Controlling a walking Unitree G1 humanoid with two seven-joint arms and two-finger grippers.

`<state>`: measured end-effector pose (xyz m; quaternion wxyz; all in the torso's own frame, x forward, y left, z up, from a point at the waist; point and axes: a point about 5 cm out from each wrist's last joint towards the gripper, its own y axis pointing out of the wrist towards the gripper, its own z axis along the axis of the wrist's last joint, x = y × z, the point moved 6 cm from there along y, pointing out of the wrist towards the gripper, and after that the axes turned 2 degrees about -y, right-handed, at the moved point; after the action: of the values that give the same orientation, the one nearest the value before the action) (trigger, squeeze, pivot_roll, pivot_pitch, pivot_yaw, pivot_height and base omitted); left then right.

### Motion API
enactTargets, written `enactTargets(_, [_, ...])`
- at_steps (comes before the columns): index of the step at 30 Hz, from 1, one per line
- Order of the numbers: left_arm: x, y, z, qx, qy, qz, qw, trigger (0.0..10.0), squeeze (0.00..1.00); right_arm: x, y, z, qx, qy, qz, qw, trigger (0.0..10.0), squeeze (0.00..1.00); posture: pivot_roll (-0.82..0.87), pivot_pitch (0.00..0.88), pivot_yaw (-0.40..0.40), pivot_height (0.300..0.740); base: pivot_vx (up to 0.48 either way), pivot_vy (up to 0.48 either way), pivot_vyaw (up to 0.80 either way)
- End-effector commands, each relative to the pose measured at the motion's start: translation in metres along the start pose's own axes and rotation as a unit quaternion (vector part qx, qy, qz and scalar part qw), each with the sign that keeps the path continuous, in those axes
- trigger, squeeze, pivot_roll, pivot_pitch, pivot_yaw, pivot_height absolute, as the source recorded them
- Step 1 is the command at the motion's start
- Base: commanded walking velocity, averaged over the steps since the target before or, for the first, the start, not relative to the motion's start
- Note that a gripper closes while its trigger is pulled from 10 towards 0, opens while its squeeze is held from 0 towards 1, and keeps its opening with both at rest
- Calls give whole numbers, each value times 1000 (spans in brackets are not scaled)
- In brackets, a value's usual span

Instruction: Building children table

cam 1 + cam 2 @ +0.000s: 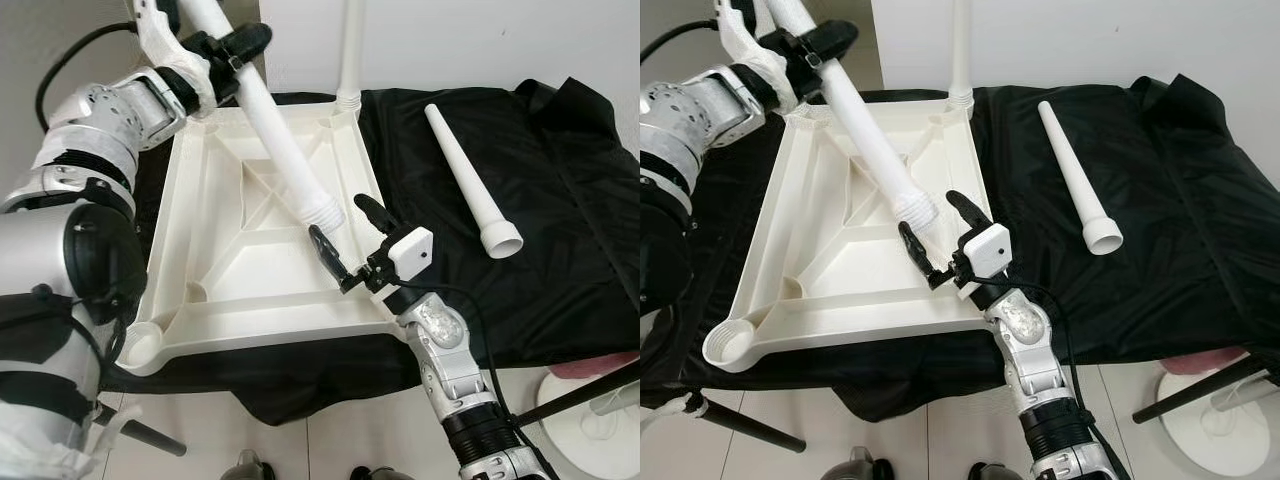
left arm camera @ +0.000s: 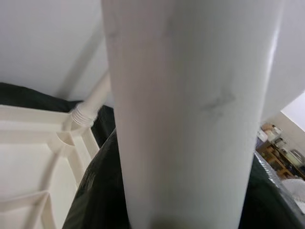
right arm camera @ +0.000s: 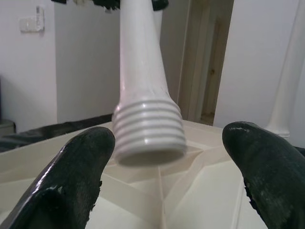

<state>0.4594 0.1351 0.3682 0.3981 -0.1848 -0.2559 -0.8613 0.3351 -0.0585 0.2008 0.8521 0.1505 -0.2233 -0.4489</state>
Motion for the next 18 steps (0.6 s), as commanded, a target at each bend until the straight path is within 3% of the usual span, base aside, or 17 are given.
enactTargets(1, [4,1,11,13,24,-1,1000,10000,0,4,-2,-1,-9,15,-11,1000,10000,0,-57,71,41,740,0,0,0])
enactTargets(10, [11,5,9,10,94,-15,995,10000,0,12,1,-18,-82,30,-31,996,10000,0,-58,71,26,740,0,0,0])
enactTargets(15, [15,10,5,9,125,-12,992,10000,0,9,12,-10,-90,12,-17,996,10000,0,-54,68,15,740,0,0,0])
enactTargets(18, [25,16,1,13,146,-31,989,10000,0,4,21,0,-87,0,16,996,10000,0,-46,67,6,740,0,0,0])
